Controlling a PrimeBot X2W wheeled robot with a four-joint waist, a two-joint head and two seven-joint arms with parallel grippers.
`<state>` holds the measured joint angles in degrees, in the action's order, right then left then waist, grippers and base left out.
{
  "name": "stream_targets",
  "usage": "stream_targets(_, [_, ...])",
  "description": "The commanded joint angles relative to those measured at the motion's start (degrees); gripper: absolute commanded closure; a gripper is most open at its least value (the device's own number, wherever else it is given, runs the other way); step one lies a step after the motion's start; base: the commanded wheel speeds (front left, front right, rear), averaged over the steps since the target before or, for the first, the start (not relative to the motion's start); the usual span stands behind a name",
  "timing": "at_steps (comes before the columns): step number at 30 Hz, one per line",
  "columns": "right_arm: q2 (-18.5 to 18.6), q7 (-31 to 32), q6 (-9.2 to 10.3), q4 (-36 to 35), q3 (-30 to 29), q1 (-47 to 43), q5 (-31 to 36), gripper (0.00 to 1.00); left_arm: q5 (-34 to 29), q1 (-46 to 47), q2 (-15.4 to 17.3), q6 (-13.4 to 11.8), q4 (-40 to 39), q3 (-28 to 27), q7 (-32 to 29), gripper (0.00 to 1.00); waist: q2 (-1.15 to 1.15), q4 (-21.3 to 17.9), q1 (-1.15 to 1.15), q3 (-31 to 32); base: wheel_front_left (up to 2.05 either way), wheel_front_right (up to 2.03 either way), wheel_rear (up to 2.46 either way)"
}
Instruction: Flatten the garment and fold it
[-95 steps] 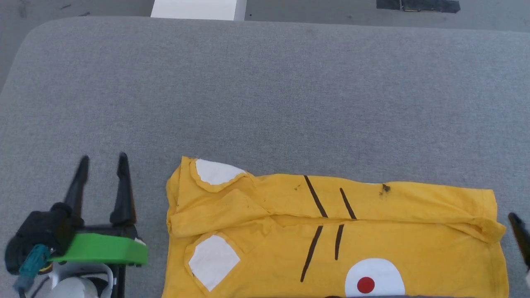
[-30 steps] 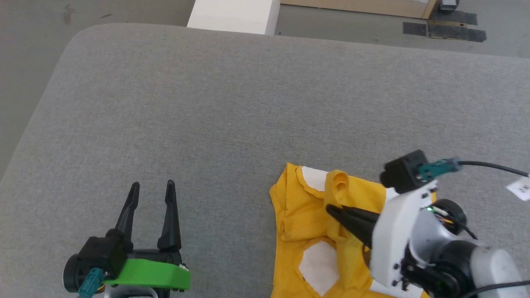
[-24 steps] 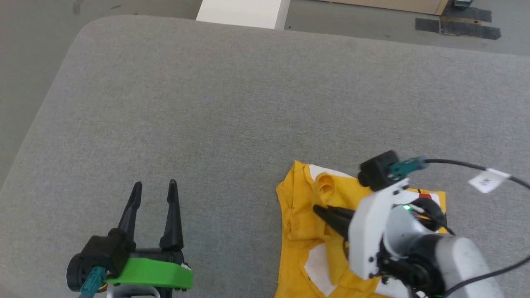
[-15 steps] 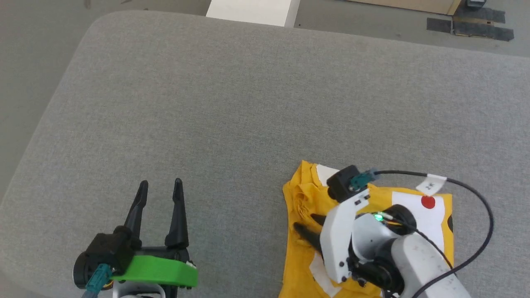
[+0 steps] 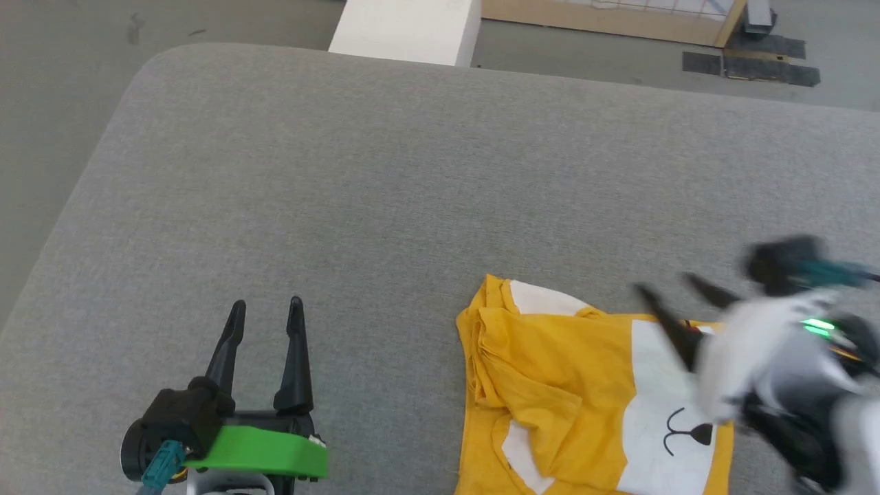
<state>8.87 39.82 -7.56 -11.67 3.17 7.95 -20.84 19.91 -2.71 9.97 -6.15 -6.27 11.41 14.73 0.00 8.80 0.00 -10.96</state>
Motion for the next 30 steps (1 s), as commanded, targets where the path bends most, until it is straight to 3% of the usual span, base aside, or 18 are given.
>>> stream_targets(1, [0.1,0.2,0.08,-2.2,-2.5,-2.6,1.0,0.00,-0.4,-0.8,0.2,-0.3,-0.4,-0.1,0.3,0.00,0.00,-0.5,0.00,-0.1,0.00,0.00,0.00])
stream_targets(5, [-1.1,1.8,0.08,-6.9,-9.3,-9.2,2.5,0.00,-0.6,-1.1,0.3,-0.5,-1.0,0.1,0.3,0.00,0.00,-1.2,0.00,-0.9,0.00,0.00,0.00])
stream_targets(9, [-2.3,2.4,0.08,-6.7,-11.3,-13.5,3.7,0.00,-0.6,-0.8,0.6,-0.3,-1.2,0.4,0.2,0.00,0.00,-1.3,0.00,-1.9,0.00,0.00,0.00])
stream_targets(21, [-5.1,-0.1,0.08,6.0,-12.5,-13.7,3.7,0.00,-1.0,0.8,1.6,0.0,-1.4,1.2,-0.7,0.00,0.00,0.9,0.00,-2.8,0.00,0.00,0.00])
stream_targets(22, [-5.2,-0.3,0.08,7.4,-12.5,-13.3,3.4,0.24,-1.0,0.9,1.7,0.0,-1.4,1.3,-0.8,0.00,0.00,1.1,0.00,-2.8,0.00,0.00,0.00])
stream_targets(23, [-5.3,-0.4,0.08,8.2,-12.0,-12.9,3.4,0.79,-1.2,1.1,1.8,0.0,-1.4,1.4,-0.8,0.00,0.00,1.2,0.00,-2.7,0.00,0.00,0.00])
stream_targets(24, [-5.4,-0.7,0.08,8.9,-11.6,-12.5,3.2,1.00,-1.4,1.3,1.9,0.0,-1.5,1.6,-0.8,0.00,0.00,1.3,0.00,-2.7,0.00,0.00,0.00])
stream_targets(30, [-5.7,-3.0,0.08,9.7,-10.3,-10.4,2.2,1.00,-3.0,2.1,2.6,-0.3,-2.5,2.2,-0.8,0.00,0.00,0.5,0.00,-1.1,0.00,0.00,0.00])
